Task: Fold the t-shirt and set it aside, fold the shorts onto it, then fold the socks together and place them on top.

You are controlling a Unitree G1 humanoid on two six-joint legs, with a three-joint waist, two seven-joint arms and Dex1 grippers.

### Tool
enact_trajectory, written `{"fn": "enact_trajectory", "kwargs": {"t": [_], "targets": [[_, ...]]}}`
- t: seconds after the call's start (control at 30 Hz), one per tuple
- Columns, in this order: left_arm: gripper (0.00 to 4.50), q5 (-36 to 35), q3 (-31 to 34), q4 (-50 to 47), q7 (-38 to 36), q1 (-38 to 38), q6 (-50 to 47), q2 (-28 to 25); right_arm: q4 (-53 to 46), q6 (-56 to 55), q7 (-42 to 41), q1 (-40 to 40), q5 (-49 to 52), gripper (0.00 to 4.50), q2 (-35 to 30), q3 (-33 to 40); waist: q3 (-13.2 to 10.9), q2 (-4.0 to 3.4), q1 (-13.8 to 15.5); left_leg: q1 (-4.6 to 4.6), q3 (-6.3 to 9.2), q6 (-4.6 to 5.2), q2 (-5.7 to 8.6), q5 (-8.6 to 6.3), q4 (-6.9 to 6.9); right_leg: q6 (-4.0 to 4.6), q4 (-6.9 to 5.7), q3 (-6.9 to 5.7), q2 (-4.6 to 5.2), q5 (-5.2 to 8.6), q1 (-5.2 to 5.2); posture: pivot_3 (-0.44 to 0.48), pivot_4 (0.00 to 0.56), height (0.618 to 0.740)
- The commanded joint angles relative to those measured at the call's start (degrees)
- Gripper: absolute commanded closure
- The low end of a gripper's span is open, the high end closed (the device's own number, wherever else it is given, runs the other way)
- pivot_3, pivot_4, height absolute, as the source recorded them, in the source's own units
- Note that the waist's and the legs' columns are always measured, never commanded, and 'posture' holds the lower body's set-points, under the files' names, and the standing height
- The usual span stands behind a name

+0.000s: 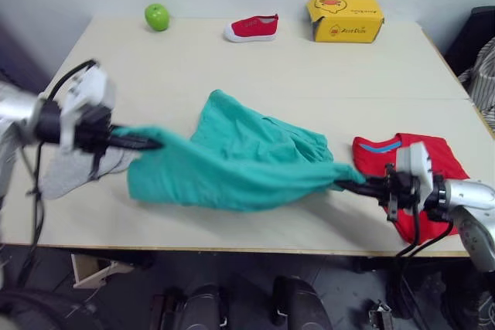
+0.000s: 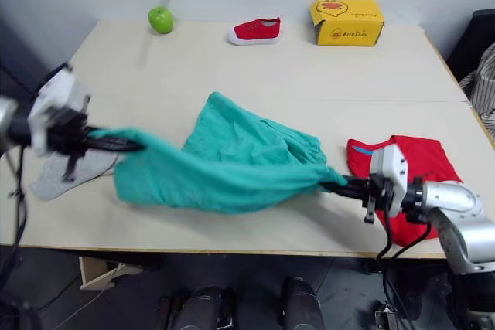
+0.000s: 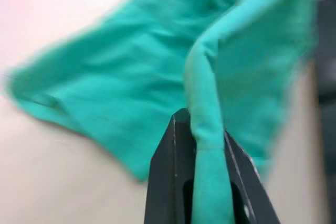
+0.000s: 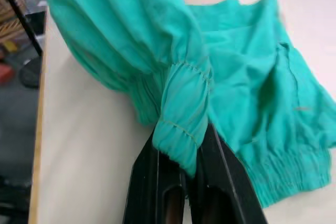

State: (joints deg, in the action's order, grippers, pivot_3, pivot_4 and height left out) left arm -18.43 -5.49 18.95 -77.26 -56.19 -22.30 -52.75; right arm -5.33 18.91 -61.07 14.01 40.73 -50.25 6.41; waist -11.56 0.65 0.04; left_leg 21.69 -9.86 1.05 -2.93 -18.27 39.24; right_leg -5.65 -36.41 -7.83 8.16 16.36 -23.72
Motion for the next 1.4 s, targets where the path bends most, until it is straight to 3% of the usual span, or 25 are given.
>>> {"fn": "enact_trajectory", "kwargs": {"t": [0.03, 0.1, 0.17, 0.27, 0.4, 0.6, 0.63, 0.77, 0.87, 0.97, 1.1, 1.17, 1.3, 1.4], "targets": [[4.45, 8.1, -3.6, 16.7, 1.2, -10.4, 11.4, 5.3, 0.6, 5.9, 5.3, 4.8, -0.4, 4.5, 1.3, 1.1, 0.0, 0.03, 0.0, 0.04, -0.09, 0.04, 0.02, -0.02, 0.03, -0.02, 0.08, 0.03, 0.02, -0.01, -0.02, 0.0, 0.15, 0.74], [4.45, 12.3, -5.3, 27.2, 3.3, -16.2, 18.8, 9.1, 3.6, 7.9, 8.4, 8.5, -3.6, 4.5, 2.6, -0.5, 0.0, 0.04, -0.4, 0.19, -0.14, 0.1, 0.02, -0.06, -0.02, -0.11, 0.33, 0.04, 0.0, -0.06, -0.13, 0.0, 0.15, 0.74], [4.45, 15.4, -5.0, 38.5, 10.5, -21.9, 25.2, 14.3, 8.7, 9.4, 12.0, 12.9, -6.7, 4.5, 5.1, -1.8, 0.0, 0.1, -0.5, 0.52, -0.18, 0.14, 0.03, -0.07, -0.03, -0.2, 0.4, 0.06, -0.01, -0.11, -0.43, 0.0, 0.15, 0.74], [4.45, 20.8, -6.4, 49.2, 19.2, -24.8, 30.6, 18.4, 13.9, 8.5, 13.6, 15.6, -10.9, 4.5, 7.4, -2.8, 0.0, 0.11, -0.3, 0.95, -0.2, 0.21, 0.08, -0.03, -0.01, -0.27, 0.36, 0.07, 0.02, -0.14, -0.85, 0.0, 0.15, 0.74], [4.45, 23.7, -5.1, 55.2, 28.3, -25.4, 32.6, 21.4, 16.2, 8.1, 14.2, 16.7, -13.7, 4.5, 9.2, -3.3, 0.0, 0.12, -0.6, 1.17, -0.23, 0.2, 0.1, -0.03, -0.08, -0.27, 0.44, 0.03, 0.02, -0.14, -1.06, 0.0, 0.15, 0.74], [4.45, 26.9, -4.2, 57.8, 33.1, -23.9, 31.4, 23.4, 14.2, 12.4, 15.3, 14.7, -14.1, 4.5, 10.0, -1.6, 0.0, 0.13, -0.5, 1.57, -0.26, 0.25, 0.1, 0.0, 0.17, -0.36, 0.31, -0.01, 0.02, -0.2, -1.36, 0.0, 0.15, 0.74], [4.28, 26.4, -3.2, 58.0, 34.1, -23.5, 31.0, 23.6, 13.3, 13.3, 15.6, 14.1, -13.7, 4.5, 9.9, -0.8, 0.0, 0.13, -0.5, 1.57, -0.26, 0.26, 0.09, 0.01, 0.22, -0.37, 0.28, 0.0, 0.02, -0.2, -1.35, 0.0, 0.15, 0.74], [3.32, 23.8, 1.8, 57.9, 36.5, -22.6, 31.1, 23.6, 9.3, 15.8, 15.8, 11.5, -12.9, 3.5, 8.8, 1.7, 0.0, 0.14, -0.5, 1.57, -0.24, 0.27, 0.08, 0.01, 0.42, -0.37, 0.07, 0.02, 0.06, -0.2, -1.35, 0.0, 0.15, 0.74], [2.36, 23.9, 3.7, 57.6, 37.1, -21.9, 31.8, 22.8, 7.4, 15.2, 16.2, 10.2, -13.5, 2.43, 8.2, 3.7, 0.0, 0.14, -0.4, 1.57, -0.24, 0.27, 0.08, 0.01, 0.55, -0.37, -0.07, 0.03, 0.09, -0.2, -1.35, 0.0, 0.15, 0.74], [1.26, 22.6, 6.6, 57.0, 35.7, -20.0, 33.4, 20.5, 4.5, 10.6, 16.1, 8.4, -14.8, 1.24, 6.7, 7.0, 0.0, 0.14, -0.5, 1.56, -0.23, 0.28, 0.09, 0.0, 0.6, -0.37, -0.13, 0.05, 0.11, -0.2, -1.35, 0.0, 0.15, 0.74], [1.16, 20.1, 10.3, 56.1, 31.5, -18.0, 35.2, 17.9, -1.9, 0.8, 9.8, 4.3, -14.2, 0.04, 6.4, 7.8, 0.0, 0.15, -0.8, 1.55, -0.23, 0.27, 0.08, 0.0, 0.56, -0.37, -0.13, 0.06, 0.1, -0.2, -1.38, 0.0, 0.15, 0.74], [1.0, 18.9, 11.8, 55.1, 28.1, -16.6, 37.2, 16.2, -6.6, -3.3, 5.5, 1.3, -13.5, 0.01, 6.5, 6.5, 0.0, 0.16, -0.9, 1.56, -0.24, 0.27, 0.08, 0.01, 0.55, -0.37, -0.12, 0.03, 0.09, -0.2, -1.38, 0.0, 0.15, 0.74], [0.04, 15.8, 12.2, 49.2, 11.6, -11.8, 47.1, 14.3, -12.2, -9.4, 5.0, -1.9, -17.4, 0.0, 9.5, 0.5, 0.1, 0.25, -1.6, 1.55, -0.24, 0.27, 0.09, 0.0, 0.58, -0.37, -0.12, 0.03, 0.09, -0.2, -1.34, 0.0, 0.15, 0.74], [0.04, 12.6, 10.4, 39.6, -1.1, -4.2, 52.0, 13.6, -12.0, -15.7, 7.8, -4.2, -26.4, 0.0, 11.6, -6.2, 0.1, 0.24, -1.7, 1.5, -0.24, 0.27, 0.08, 0.0, 0.65, -0.37, -0.17, 0.04, 0.1, -0.2, -1.29, 0.0, 0.15, 0.74]]}}
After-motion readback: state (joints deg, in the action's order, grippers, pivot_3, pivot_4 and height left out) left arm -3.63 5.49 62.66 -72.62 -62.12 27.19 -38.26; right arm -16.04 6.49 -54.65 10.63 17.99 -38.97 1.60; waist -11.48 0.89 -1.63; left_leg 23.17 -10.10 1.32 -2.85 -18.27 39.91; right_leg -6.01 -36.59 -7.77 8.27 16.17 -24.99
